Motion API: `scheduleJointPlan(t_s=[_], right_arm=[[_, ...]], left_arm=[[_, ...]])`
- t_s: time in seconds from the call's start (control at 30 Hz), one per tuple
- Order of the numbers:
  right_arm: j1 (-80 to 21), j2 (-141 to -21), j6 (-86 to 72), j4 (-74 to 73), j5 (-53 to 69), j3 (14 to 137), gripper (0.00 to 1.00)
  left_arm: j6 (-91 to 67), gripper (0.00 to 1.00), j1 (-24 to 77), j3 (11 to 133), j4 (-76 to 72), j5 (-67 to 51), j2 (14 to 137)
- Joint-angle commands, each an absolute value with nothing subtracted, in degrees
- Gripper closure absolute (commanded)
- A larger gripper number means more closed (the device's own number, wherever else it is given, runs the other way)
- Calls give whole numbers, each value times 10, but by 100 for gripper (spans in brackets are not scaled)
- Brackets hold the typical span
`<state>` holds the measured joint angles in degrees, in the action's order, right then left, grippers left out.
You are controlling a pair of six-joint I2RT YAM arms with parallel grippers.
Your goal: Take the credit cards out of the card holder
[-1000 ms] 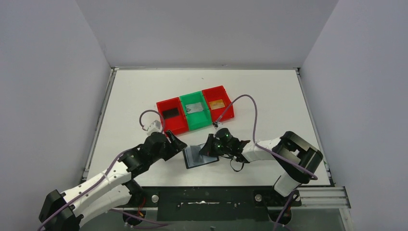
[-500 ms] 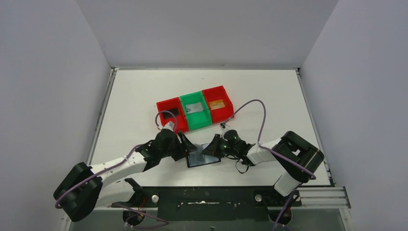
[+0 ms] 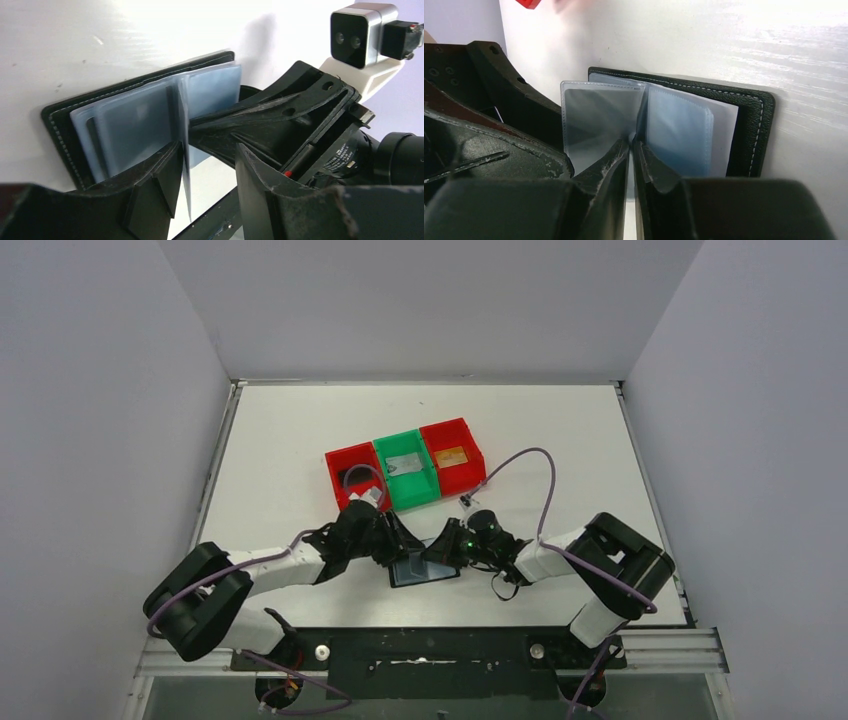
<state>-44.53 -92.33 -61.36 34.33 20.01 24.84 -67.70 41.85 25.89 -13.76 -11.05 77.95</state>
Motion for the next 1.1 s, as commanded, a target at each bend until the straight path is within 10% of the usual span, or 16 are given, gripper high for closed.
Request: scheduleJointPlan(t_s=[0.0, 0.2, 0.63, 1.07], right_arm=[[-440, -881, -606, 371, 192, 248, 84], [-440, -811, -583, 297, 134, 244, 60], [-439, -580, -613, 29, -87, 207, 60], [-485, -703, -537, 76, -10, 288, 71]], left_arm=[[-666, 59, 420, 290, -206, -136, 785], [-666, 61, 422, 298, -239, -158, 806], [-665, 62, 453, 337, -245, -153, 870], [-635, 57, 454, 332, -83, -51, 773]])
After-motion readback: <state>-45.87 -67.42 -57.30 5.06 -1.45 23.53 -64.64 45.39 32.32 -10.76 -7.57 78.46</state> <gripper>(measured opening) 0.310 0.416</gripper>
